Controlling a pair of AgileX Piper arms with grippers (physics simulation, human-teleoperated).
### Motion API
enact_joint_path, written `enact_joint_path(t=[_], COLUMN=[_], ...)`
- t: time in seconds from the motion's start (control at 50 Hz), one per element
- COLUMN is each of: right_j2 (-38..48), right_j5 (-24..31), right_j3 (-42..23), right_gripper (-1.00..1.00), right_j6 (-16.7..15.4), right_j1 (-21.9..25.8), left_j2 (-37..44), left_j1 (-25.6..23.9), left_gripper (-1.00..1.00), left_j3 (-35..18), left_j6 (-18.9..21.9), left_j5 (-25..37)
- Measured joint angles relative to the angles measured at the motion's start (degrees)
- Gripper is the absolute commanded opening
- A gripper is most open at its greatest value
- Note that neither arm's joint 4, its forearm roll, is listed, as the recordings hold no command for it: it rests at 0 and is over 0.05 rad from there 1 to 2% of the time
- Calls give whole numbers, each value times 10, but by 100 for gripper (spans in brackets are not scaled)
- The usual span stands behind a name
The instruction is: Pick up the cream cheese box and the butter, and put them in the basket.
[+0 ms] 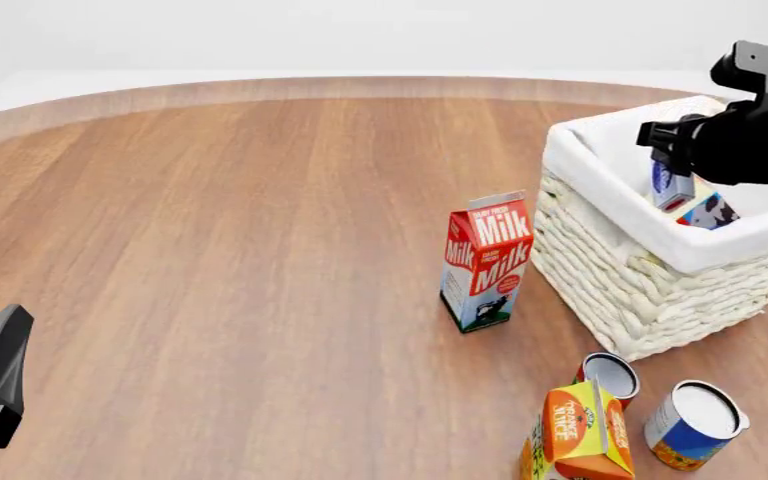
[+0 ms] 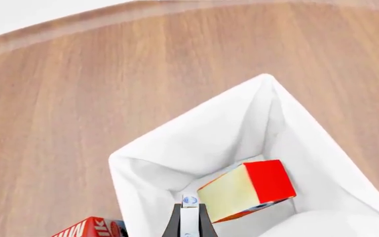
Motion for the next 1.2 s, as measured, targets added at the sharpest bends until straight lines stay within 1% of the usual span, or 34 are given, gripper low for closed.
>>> enact_joint_path(t=[0.18, 0.2, 0.46, 0.7, 0.94, 1.2], right_j2=[8, 8, 9, -14, -94, -185], right_j5=[-7, -8, -15, 1, 71, 153], right_j3=[2, 3, 5, 1, -31, -71], right_gripper=[-100, 100, 100, 100, 100, 100], right_j6=[2, 2, 7, 6, -10, -38], right_j1=[-1, -1, 0, 7, 47, 108], left_j2=[0, 0, 0, 0, 0, 0], left_j1=[0, 0, 0, 0, 0, 0], left_gripper=[100, 100, 100, 100, 100, 100], left_j3=[0, 0, 0, 0, 0, 0], left_j6=[0, 0, 0, 0, 0, 0], left_j5=[0, 0, 0, 0, 0, 0])
